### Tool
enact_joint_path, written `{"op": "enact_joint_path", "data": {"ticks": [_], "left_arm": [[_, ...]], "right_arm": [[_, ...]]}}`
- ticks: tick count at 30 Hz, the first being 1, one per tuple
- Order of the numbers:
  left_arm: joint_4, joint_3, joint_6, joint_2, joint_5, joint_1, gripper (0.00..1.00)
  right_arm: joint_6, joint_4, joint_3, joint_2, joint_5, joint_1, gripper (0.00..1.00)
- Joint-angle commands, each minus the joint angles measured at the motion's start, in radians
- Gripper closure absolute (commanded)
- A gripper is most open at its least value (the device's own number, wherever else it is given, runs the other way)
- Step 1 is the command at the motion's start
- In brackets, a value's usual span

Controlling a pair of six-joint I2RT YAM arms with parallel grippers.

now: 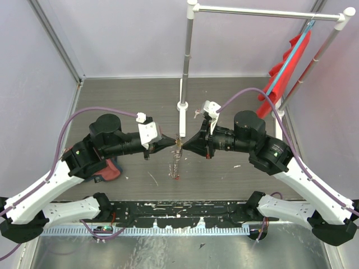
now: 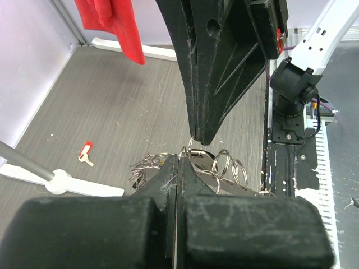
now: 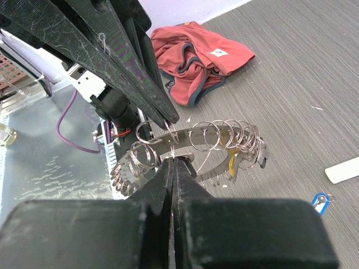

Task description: Put the keys on the keyring

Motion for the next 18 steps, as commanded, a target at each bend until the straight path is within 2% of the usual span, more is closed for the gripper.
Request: {"op": "enact_joint_path", "data": {"ticks": [1, 5, 18], "left_arm": [[0.091, -0.007, -0.008, -0.031, -0.021, 0.001, 1.00], [0.097, -0.012, -0.011, -0.034, -0.013, 0.001, 1.00], [0.122, -0.029, -0.044, -0.045, 0.010, 0.001, 1.00]], "right_arm": [[-0.002, 0.017, 0.002, -0.007, 0.003, -0.002, 0.99], [0.002, 0.014, -0.002, -0.013, 0.056, -0.002, 0.99], [-0.005, 0.026, 0.029, -0.016, 0.077, -0.002, 0.80]]}}
